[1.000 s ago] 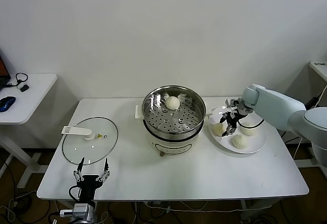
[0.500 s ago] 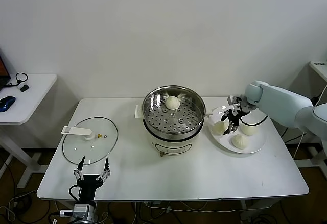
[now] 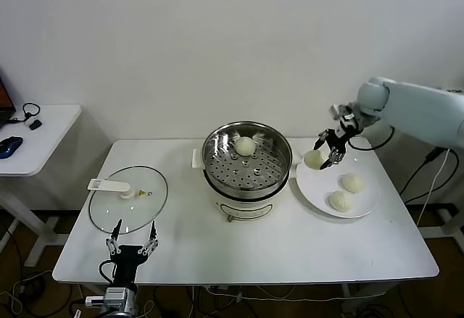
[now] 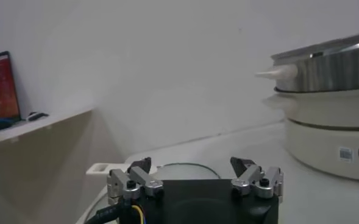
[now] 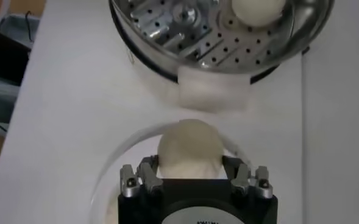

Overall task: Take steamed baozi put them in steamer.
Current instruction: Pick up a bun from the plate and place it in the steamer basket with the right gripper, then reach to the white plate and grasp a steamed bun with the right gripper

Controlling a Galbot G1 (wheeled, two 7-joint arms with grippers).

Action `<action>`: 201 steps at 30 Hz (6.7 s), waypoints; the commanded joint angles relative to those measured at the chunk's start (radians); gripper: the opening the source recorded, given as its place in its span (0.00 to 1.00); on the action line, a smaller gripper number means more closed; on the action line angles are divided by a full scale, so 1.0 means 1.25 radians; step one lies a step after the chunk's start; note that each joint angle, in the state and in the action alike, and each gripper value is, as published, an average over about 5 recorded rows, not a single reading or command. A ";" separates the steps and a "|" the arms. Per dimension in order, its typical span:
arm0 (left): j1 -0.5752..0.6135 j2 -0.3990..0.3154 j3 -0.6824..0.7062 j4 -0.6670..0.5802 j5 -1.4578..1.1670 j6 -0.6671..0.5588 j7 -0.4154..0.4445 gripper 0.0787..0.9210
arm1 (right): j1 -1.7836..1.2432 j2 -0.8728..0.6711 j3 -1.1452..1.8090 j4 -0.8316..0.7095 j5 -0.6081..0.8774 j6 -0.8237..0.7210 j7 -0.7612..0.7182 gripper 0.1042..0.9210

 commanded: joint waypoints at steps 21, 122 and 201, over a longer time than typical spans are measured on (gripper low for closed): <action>0.008 -0.029 0.005 -0.023 -0.001 0.002 0.003 0.88 | 0.180 0.131 0.025 0.116 0.171 -0.105 0.007 0.73; 0.031 -0.039 0.023 -0.030 0.042 -0.019 0.001 0.88 | 0.197 0.001 -0.148 0.078 -0.026 0.028 -0.191 0.88; 0.027 -0.039 -0.001 0.020 0.057 -0.043 -0.003 0.88 | -0.348 -0.015 0.157 -0.187 -0.220 -0.032 0.014 0.88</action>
